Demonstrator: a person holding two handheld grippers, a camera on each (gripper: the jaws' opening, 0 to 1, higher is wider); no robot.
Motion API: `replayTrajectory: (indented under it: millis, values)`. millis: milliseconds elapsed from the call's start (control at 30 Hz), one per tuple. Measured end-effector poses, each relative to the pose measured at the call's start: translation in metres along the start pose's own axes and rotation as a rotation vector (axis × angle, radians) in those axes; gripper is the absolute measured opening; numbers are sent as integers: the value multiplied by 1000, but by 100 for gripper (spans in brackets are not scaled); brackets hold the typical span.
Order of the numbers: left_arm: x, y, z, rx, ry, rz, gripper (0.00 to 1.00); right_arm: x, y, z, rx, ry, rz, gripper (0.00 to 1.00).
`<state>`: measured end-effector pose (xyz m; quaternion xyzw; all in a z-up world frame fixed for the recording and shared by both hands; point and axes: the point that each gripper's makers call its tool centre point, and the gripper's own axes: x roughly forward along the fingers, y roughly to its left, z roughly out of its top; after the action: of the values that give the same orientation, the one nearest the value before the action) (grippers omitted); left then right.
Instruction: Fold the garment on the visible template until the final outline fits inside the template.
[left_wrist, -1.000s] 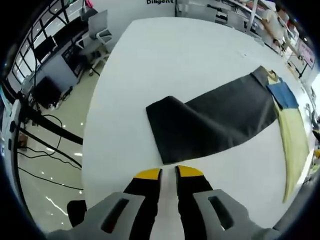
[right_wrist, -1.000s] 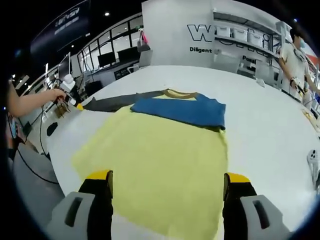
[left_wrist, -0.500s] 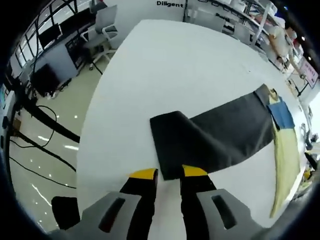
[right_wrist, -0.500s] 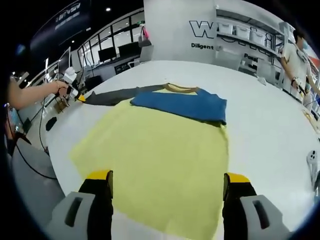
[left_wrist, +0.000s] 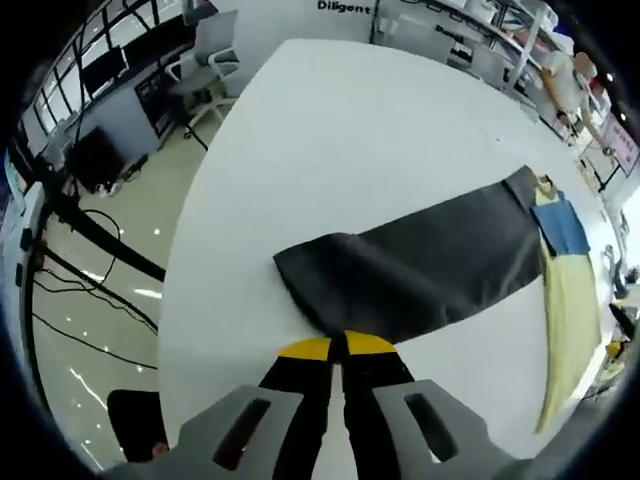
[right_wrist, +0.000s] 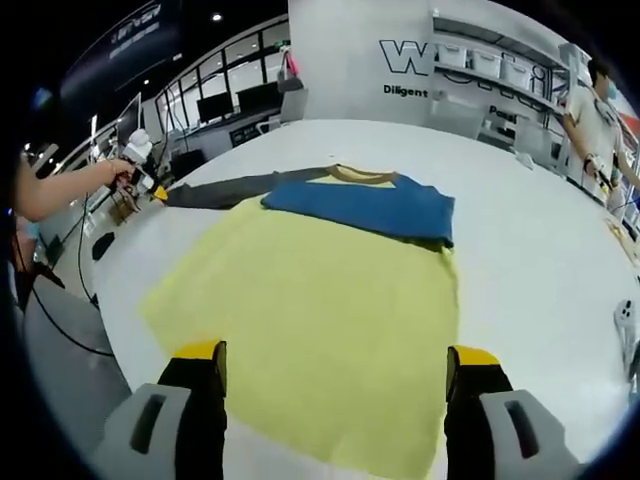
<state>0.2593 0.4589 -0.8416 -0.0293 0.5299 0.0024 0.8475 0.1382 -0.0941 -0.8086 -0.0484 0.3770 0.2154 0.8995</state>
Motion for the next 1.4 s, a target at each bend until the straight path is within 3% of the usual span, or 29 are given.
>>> replayTrajectory:
  millis: [267,533,833,967,1400]
  values:
    - [-22,-19,12,3,-35,16,7,-1,6,-4,0,14,20,90]
    - [-51,-80,50,113,-139,-56,7,4,8,-1,1,10,46,90]
    - [-56,-143,81,223,-157,-78,7,7,12,5,-3,-10,74,91]
    - [-59,-169,89,258,-165,-97,7,4,15,7,-9,-17,91,92]
    - [-65,-248,97,329,-183,-195,7,-14,10,-5,21,-9,88,96]
